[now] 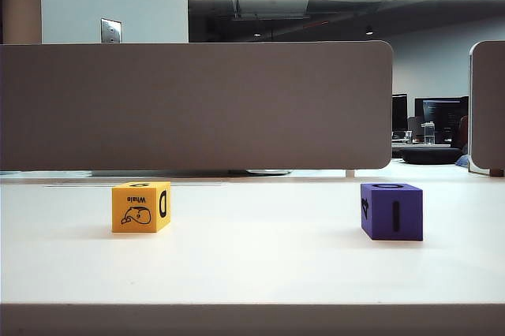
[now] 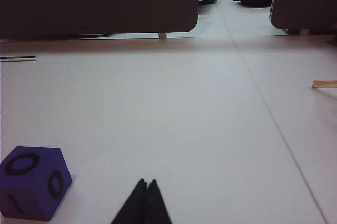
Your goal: Stack the letter block on the right onto the letter block on the left.
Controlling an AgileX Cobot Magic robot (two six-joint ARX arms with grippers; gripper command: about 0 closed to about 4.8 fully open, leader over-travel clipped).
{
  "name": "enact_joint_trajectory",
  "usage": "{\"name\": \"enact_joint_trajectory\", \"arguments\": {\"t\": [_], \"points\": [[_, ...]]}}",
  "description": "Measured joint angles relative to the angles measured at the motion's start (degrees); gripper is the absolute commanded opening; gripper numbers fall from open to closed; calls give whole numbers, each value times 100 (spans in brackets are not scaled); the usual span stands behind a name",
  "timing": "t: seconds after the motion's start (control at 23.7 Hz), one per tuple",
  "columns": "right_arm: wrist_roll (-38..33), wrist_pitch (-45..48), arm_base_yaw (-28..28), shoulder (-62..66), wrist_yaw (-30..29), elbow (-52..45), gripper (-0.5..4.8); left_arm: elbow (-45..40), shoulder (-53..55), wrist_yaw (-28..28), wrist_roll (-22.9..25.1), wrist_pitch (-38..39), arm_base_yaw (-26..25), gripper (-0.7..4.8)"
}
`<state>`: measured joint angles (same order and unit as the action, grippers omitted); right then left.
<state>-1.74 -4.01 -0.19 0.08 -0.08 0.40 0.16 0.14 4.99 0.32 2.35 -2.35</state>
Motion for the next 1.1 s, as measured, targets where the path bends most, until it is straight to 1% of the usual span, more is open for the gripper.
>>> {"name": "enact_joint_trajectory", "arguments": {"t": [0.08, 0.21, 0.34, 0.42, 0.46, 0.55, 0.67, 0.72, 0.76, 0.8, 0.84, 1.01, 1.1], "points": [[-9, -57, 0, 0, -4, 0, -1, 0, 2, 0, 4, 48, 0, -6], [-17, -101, 0, 0, -7, 0, 0, 0, 0, 0, 4, -118, 0, -6], [-17, -90, 0, 0, -7, 0, 0, 0, 0, -2, 4, -127, -2, -6], [-26, -9, 0, 0, -7, 0, -1, 0, 0, -2, -46, -131, -2, -6], [-70, 70, 0, 0, -7, 0, -1, 0, 0, -2, -162, -166, -2, -6], [-400, 470, 0, 0, -9, 0, -1, 2, 0, -4, -402, -413, -2, -6], [-968, 1502, 0, 0, 46, 0, -3, 282, 9, -28, -494, -590, 0, -6], [-1102, 1851, 0, 0, 131, 2, -4, 490, 7, -74, -501, -619, 0, -6], [-1292, 1906, 0, 4, 374, 262, -4, 901, 33, -125, -511, -688, 0, -6], [-1327, 1663, 0, 15, 485, 498, -4, 1119, 118, -129, -511, -669, 4, -6], [-1338, 1156, 0, 149, 678, 1134, -4, 1652, 452, -144, -514, -590, 120, -6], [-881, 870, -4, 896, 761, 2004, -4, 2857, 1370, -127, -501, -568, 520, -6], [-761, 839, -2, 1816, 756, 2653, -4, 3764, 2039, 50, -490, -343, 691, -6]]}}
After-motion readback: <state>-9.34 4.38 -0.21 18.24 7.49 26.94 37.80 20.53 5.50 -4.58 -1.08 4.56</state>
